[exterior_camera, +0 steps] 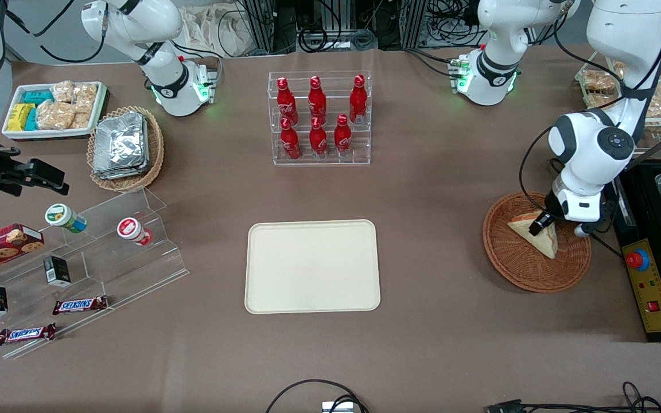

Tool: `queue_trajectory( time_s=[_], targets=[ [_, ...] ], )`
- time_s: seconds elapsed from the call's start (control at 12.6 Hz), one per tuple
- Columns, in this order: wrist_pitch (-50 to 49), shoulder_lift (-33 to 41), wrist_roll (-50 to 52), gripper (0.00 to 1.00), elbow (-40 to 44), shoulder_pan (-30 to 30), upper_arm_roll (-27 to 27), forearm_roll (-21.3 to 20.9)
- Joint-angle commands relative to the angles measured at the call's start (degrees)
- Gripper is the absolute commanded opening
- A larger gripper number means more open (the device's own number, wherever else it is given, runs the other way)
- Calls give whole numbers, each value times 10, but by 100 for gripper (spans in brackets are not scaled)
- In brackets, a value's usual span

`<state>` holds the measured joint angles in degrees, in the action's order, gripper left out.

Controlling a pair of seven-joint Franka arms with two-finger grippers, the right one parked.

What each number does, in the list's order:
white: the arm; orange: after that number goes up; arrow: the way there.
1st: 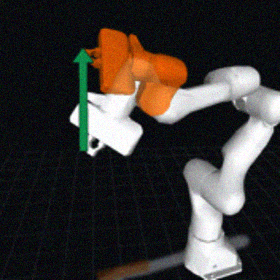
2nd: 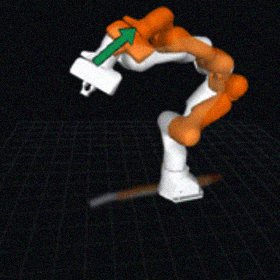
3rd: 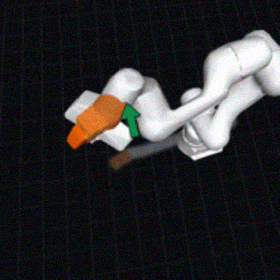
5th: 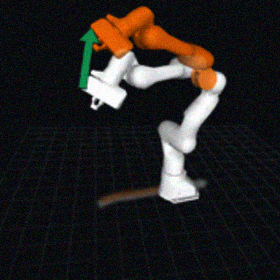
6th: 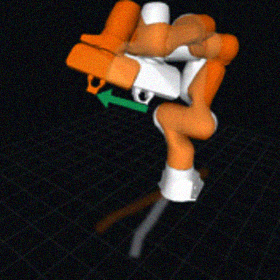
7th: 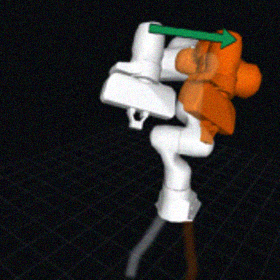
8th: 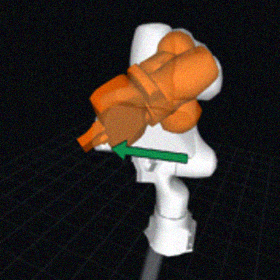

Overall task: Place sandwich from basket to tray
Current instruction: 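Close the left gripper on the sandwich and lift it from the basket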

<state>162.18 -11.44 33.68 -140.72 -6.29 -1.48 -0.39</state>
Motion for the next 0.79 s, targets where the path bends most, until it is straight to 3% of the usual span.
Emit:
queue_trajectory(
  time_s=[0.0,0.32,0.72],
  targets=[
    [7,6,12,18,3,2,-3,-6],
    [-8,32,-41,17,4,9,-5,-8],
    [-58,55,-229,19,11,11,-5,-10]
  ],
)
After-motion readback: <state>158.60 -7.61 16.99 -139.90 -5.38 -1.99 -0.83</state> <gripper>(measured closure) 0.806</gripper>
